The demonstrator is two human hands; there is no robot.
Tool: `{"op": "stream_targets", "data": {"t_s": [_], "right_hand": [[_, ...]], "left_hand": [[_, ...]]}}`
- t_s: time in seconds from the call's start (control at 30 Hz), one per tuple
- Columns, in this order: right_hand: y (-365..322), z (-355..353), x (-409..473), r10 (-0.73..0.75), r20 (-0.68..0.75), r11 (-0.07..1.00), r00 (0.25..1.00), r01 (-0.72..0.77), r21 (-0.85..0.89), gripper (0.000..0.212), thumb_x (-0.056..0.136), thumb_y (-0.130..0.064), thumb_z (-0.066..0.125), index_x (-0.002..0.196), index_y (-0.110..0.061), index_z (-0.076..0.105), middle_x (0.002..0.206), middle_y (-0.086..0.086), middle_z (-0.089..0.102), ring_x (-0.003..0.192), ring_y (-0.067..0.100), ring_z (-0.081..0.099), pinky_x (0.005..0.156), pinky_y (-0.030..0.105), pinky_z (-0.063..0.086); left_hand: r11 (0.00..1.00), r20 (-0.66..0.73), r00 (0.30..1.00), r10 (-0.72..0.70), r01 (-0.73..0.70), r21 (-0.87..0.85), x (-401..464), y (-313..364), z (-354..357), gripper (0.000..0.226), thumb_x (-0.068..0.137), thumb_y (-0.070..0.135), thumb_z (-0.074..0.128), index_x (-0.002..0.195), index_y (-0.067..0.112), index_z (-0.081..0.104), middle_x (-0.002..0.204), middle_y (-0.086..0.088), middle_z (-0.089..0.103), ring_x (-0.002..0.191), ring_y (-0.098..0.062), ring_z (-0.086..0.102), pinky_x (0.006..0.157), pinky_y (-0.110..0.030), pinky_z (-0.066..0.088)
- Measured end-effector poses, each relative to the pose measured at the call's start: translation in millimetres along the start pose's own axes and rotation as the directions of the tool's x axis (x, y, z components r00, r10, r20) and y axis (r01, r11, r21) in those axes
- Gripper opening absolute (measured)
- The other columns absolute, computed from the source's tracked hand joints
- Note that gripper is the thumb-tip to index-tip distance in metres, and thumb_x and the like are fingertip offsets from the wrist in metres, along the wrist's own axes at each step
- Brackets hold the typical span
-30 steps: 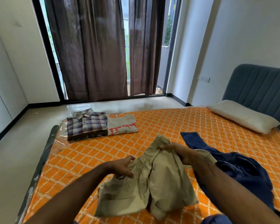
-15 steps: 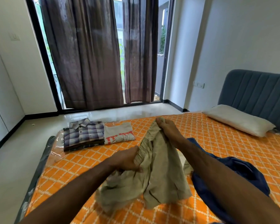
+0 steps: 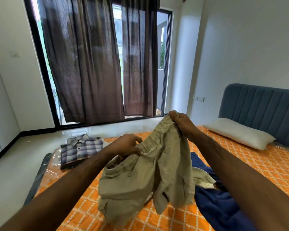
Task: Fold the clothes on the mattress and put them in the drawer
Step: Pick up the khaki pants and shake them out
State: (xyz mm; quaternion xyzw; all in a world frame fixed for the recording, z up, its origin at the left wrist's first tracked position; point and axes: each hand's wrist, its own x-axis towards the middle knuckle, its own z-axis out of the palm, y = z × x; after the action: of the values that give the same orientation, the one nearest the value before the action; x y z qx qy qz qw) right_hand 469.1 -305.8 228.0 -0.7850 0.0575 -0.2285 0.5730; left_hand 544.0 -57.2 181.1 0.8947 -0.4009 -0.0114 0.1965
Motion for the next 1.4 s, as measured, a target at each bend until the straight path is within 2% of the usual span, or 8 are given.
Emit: {"op": "stream_targets", "data": {"t_s": [0.23, 0.37, 0.67, 0.77, 0.87, 1.03, 1.23, 1.4], "right_hand": [[-67.5, -23.2, -2.7, -0.113, 0.020, 0.975, 0.993, 0.106, 0.197, 0.032, 0.100, -0.040, 0.058, 0.099, -0.011, 0.073, 0.088, 0.001, 0.074, 0.084, 0.013, 0.068, 0.071, 0.020, 0.057], [-134.3, -46.6, -9.8, -0.281, 0.080, 0.909, 0.956, 0.238, 0.343, 0.057, 0.090, -0.048, 0.061, 0.122, -0.002, 0.068, 0.107, 0.013, 0.073, 0.097, 0.023, 0.071, 0.086, 0.036, 0.060], [-202.6, -39.0, -22.2, -0.543, 0.125, 0.773, 0.830, 0.436, 0.461, 0.048, 0.089, -0.038, 0.067, 0.123, -0.003, 0.066, 0.123, 0.015, 0.070, 0.114, 0.028, 0.066, 0.103, 0.040, 0.053], [-206.0, -26.4, -24.8, -0.577, 0.049, 0.747, 0.815, 0.503, 0.435, 0.046, 0.093, -0.039, 0.067, 0.131, -0.014, 0.064, 0.131, 0.012, 0.068, 0.124, 0.027, 0.063, 0.107, 0.043, 0.050], [-206.7, -31.3, -24.7, -0.572, -0.014, 0.763, 0.820, 0.538, 0.358, 0.047, 0.093, -0.041, 0.067, 0.133, -0.018, 0.064, 0.131, 0.009, 0.068, 0.124, 0.025, 0.064, 0.107, 0.044, 0.050], [-203.5, -19.2, -36.3, -0.383, 0.106, 0.803, 0.918, 0.274, 0.530, 0.054, 0.090, -0.041, 0.060, 0.127, -0.002, 0.064, 0.122, 0.020, 0.070, 0.104, 0.027, 0.070, 0.089, 0.037, 0.059], [-184.2, 1.3, -31.7, -0.235, 0.343, 0.792, 0.909, -0.025, 0.610, 0.055, 0.093, -0.049, 0.054, 0.130, -0.009, 0.064, 0.127, 0.018, 0.069, 0.108, 0.027, 0.070, 0.091, 0.039, 0.060], [-174.2, 13.7, -19.3, -0.340, 0.292, 0.777, 0.894, 0.092, 0.623, 0.058, 0.075, -0.051, 0.079, 0.115, -0.010, 0.073, 0.118, 0.016, 0.072, 0.104, 0.026, 0.071, 0.086, 0.036, 0.060]], "left_hand": [[0.983, -0.333, 0.939, -0.089, 0.028, -0.183, 22.4, 10.8, -91.6, 0.009, 0.094, 0.013, 0.056, 0.087, 0.013, 0.062, 0.093, -0.003, 0.066, 0.095, -0.029, 0.065, 0.072, -0.032, 0.045], [0.954, -0.596, 0.777, 0.201, -0.293, -0.060, 15.3, 66.0, -203.8, 0.029, 0.086, 0.036, 0.042, 0.077, 0.010, 0.053, 0.081, -0.001, 0.049, 0.077, -0.018, 0.050, 0.068, -0.027, 0.039], [0.544, -0.610, 0.675, 0.416, -0.722, -0.428, -30.4, 136.1, -273.4, 0.035, 0.092, 0.016, 0.035, 0.059, 0.010, 0.044, 0.076, -0.022, 0.038, 0.069, -0.017, 0.044, 0.071, -0.022, 0.044], [0.567, -0.673, 0.617, 0.408, -0.749, -0.343, -26.6, 133.5, -260.3, 0.050, 0.095, 0.034, 0.045, 0.062, -0.003, 0.052, 0.067, -0.014, 0.044, 0.059, -0.015, 0.041, 0.060, -0.022, 0.038], [0.628, -0.718, 0.573, 0.395, -0.739, -0.245, -27.1, 124.7, -260.1, 0.045, 0.095, 0.041, 0.048, 0.055, 0.025, 0.058, 0.058, -0.002, 0.045, 0.053, -0.017, 0.038, 0.051, -0.031, 0.033], [0.549, -0.751, 0.474, 0.459, -0.816, -0.179, -32.3, 137.8, -256.2, 0.046, 0.097, 0.033, 0.047, 0.052, 0.032, 0.056, 0.054, 0.010, 0.046, 0.048, -0.012, 0.038, 0.047, -0.030, 0.031], [0.658, -0.801, 0.332, 0.498, -0.747, 0.099, -29.7, 117.9, -246.2, 0.059, 0.102, 0.031, 0.044, 0.049, 0.005, 0.043, 0.053, -0.016, 0.042, 0.045, -0.031, 0.038, 0.045, -0.035, 0.030], [0.665, -0.679, 0.326, 0.658, -0.674, 0.321, -31.9, 86.8, -244.9, 0.066, 0.107, 0.041, 0.039, 0.055, 0.002, 0.051, 0.064, -0.011, 0.053, 0.055, -0.027, 0.052, 0.051, -0.039, 0.040]]}}
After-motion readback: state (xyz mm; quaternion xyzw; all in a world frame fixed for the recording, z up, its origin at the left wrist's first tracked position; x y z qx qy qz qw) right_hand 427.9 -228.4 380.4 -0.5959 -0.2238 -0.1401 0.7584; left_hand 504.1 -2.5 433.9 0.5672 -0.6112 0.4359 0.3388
